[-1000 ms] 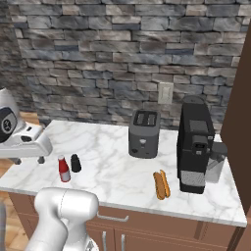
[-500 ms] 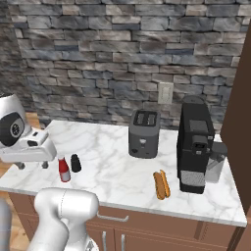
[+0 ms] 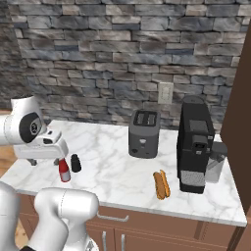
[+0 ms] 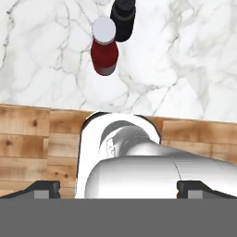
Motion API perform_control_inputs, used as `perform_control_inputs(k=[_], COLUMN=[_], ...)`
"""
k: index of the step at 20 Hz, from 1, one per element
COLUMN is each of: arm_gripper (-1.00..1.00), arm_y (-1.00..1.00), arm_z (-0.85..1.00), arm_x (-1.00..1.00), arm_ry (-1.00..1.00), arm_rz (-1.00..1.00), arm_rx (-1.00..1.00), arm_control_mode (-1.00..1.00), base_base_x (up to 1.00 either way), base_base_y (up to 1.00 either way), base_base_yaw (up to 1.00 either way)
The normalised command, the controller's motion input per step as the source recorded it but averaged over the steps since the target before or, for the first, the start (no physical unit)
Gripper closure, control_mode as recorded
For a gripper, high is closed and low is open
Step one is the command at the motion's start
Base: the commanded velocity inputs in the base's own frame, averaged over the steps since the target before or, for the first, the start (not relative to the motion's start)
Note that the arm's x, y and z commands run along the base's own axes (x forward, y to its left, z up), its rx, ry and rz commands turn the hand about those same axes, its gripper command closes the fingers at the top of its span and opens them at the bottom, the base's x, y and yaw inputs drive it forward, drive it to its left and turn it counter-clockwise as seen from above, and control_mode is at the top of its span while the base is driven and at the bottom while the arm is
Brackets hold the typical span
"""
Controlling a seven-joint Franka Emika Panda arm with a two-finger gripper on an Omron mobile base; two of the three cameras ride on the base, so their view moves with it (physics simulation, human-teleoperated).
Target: There are various items on the counter. Only move the condiments/shakers into the cabinet.
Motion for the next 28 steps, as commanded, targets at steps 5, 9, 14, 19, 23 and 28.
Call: perform_control_inputs(k=[5,9,14,19,23,28], arm_gripper=[-1.0,-1.0,-1.0,-1.0,-1.0,-1.0], arm_y=[-0.03,0.0,0.0,0.0,0.02,0.13], arm_z=[-0.08,-0.14,-0.18,-0.25,-0.28,-0.26], arm_x=[0.36,0.1,0.21,0.13,0.14,0.0], arm_ry=[0.0,0.0,0.0,0.0,-0.03,-0.09], arm_rz=[0.0,0.0,0.0,0.0,0.0,0.0], arm_rx=[0.06,0.06,0.07,0.06,0.03,0.0], arm_control_mode=[-1.0,-1.0,-1.0,-1.0,-1.0,-1.0], base_base_x=[0.0,0.0,0.0,0.0,0.0,0.0], base_base_y=[0.0,0.0,0.0,0.0,0.0,0.0], base_base_yaw=[0.0,0.0,0.0,0.0,0.0,0.0])
